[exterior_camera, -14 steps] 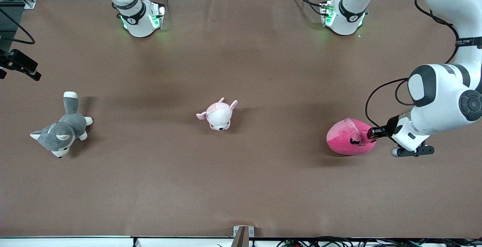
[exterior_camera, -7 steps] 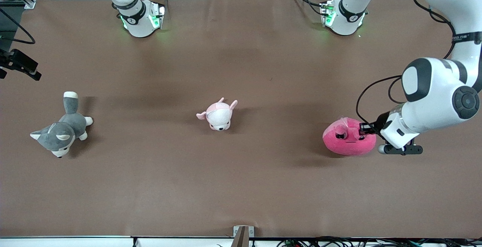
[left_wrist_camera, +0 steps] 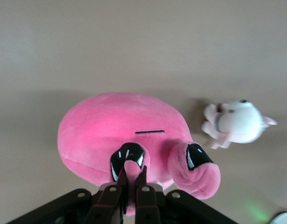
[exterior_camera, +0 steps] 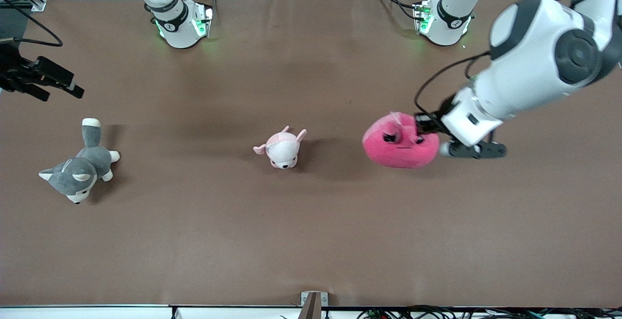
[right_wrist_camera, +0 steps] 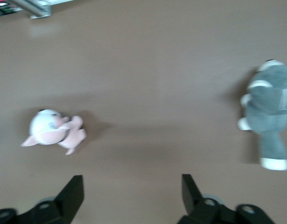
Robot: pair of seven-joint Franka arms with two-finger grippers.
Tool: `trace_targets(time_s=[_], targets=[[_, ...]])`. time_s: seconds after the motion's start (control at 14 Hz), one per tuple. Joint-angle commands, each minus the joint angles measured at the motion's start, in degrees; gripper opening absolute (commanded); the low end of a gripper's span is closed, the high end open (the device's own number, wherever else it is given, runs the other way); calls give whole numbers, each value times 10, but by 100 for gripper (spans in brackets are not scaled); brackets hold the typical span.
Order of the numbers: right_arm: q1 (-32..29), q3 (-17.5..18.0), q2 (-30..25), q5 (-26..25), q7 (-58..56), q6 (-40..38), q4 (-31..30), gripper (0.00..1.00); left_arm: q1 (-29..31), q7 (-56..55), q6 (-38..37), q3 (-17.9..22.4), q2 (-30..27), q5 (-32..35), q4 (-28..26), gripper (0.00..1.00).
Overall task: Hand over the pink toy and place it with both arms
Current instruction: 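Carry the pink toy toward the right gripper while the right gripper reaches it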
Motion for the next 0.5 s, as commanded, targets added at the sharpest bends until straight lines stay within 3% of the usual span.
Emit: trace_targets(time_s=[0.0, 0.21, 0.43], targets=[[20, 0, -3, 62, 19, -9, -7, 77, 1, -60, 8, -52, 9, -6, 27, 0], [52, 0, 11, 100, 65, -14, -7, 74, -19, -118, 112, -105, 36, -24, 32, 0], [80, 0, 27, 109, 81, -8, -2, 74, -88, -214, 244, -105, 67, -29, 44, 0]])
